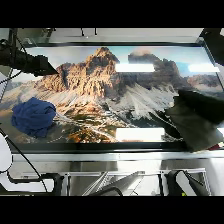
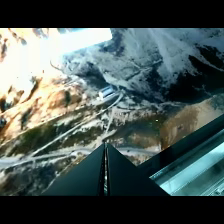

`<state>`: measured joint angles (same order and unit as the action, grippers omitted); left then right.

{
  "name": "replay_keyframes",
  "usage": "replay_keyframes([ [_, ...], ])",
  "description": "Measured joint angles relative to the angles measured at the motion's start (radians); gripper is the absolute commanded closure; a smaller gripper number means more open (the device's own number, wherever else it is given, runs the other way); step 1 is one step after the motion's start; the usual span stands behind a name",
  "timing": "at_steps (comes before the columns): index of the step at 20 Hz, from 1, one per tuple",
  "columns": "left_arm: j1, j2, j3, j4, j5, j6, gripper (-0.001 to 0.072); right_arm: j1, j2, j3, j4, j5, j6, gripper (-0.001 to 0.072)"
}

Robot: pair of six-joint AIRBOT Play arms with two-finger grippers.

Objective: Fold the shirts.

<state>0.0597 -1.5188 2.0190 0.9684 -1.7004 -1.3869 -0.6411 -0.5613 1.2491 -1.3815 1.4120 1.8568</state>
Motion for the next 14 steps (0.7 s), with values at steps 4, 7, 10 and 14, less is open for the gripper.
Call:
replay_keyframes([
  [4,-0.009,0.000,0.000,0.000,-0.003,0.000,0.0688,-0.040,0.138,-0.288,-0.071,-0.034,0.006,0.0514],
  [7,-0.011,0.000,0.000,0.000,-0.018,0.001,0.0688,-0.050,0.159,-0.371,-0.104,-0.056,-0.033,0.0116],
  [10,-0.011,0.000,0.000,0.000,-0.023,0.007,0.0688,-0.054,0.155,-0.360,-0.119,-0.061,-0.078,0.0115],
  [14,-0.011,0.001,0.000,0.000,-0.025,0.016,0.0688,-0.051,0.150,-0.240,-0.094,-0.021,-0.117,0.0271],
])
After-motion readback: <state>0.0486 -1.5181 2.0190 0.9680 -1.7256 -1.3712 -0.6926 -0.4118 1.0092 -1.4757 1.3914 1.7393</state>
